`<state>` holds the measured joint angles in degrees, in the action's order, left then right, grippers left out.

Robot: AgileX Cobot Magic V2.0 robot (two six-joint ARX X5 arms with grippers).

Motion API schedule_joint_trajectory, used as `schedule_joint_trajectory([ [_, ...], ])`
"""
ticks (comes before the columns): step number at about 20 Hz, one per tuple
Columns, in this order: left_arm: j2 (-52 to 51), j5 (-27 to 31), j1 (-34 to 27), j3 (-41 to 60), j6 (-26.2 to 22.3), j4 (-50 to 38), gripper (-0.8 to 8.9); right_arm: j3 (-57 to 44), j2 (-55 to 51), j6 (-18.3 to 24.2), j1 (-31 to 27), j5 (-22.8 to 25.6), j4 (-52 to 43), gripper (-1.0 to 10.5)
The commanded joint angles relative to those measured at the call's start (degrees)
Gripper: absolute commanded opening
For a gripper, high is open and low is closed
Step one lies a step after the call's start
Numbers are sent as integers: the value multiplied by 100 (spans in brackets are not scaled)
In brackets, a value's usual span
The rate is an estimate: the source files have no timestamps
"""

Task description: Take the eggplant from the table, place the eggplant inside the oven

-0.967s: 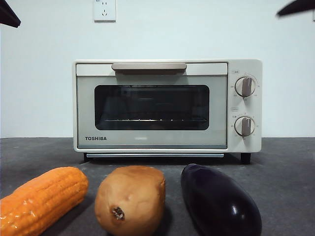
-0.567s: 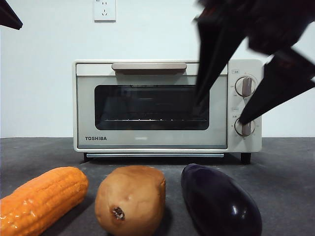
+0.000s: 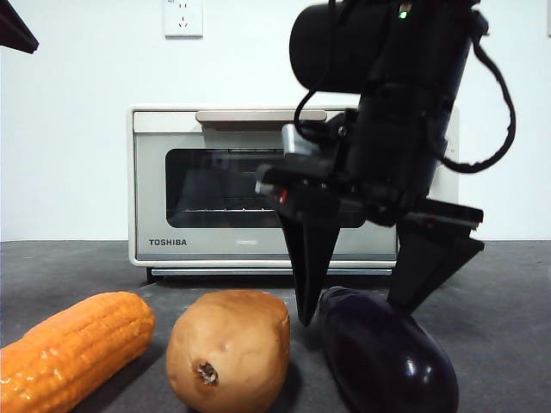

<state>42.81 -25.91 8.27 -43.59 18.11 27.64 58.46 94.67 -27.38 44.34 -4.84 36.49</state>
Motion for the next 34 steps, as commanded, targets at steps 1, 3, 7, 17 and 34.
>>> schedule_joint_trajectory([
  [1, 42, -44, 11, -114, -127, -42, 4, 116, 225, -83, 83, -2, -42, 346],
  [3, 42, -44, 11, -114, -155, -44, 4, 116, 240, -238, 101, -2, -48, 276],
  [7, 74, -42, 11, -114, -164, -44, 4, 131, 238, -372, 129, -114, 111, 72],
  [17, 754, -44, 446, -557, -186, -57, 4, 852, -1572, 909, 140, 245, 1779, 64],
  [34, 4583, 1060, 2229, -4103, -1526, 605, 4, 839, -4529, 1410, 140, 2465, 2721, 64],
])
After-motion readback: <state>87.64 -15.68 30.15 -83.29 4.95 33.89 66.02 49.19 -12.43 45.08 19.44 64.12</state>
